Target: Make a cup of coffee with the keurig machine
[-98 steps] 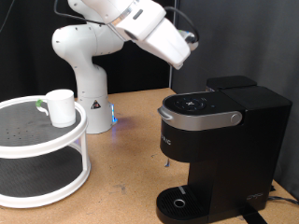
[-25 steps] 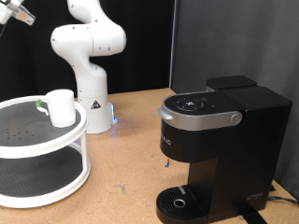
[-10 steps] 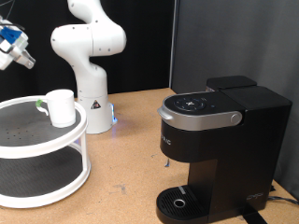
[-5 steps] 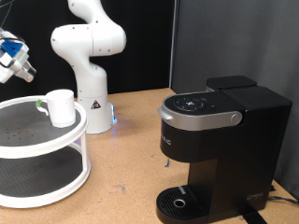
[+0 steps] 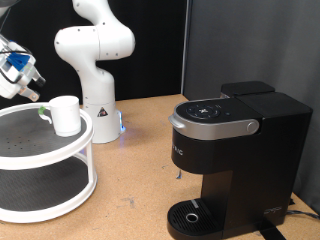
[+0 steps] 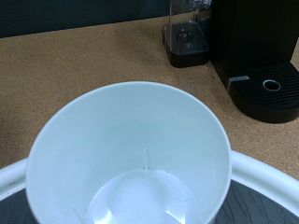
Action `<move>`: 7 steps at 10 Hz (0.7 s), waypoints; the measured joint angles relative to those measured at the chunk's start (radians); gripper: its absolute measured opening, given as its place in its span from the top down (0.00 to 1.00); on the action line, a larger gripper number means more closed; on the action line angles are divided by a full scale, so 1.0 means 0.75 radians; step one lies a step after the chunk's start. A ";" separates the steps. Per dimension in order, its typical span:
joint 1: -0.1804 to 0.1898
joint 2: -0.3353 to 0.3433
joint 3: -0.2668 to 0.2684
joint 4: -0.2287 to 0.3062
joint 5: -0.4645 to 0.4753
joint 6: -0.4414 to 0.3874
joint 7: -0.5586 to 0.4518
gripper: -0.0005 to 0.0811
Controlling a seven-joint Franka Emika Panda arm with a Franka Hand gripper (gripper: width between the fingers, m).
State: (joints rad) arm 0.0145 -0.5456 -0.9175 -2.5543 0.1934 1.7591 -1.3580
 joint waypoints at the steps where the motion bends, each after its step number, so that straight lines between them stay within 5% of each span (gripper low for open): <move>1: 0.004 0.000 0.000 -0.017 0.001 0.021 -0.001 0.08; 7: 0.006 0.001 0.000 -0.119 -0.008 0.144 -0.023 0.01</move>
State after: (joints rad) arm 0.0187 -0.5450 -0.9176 -2.6436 0.1872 1.8669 -1.3751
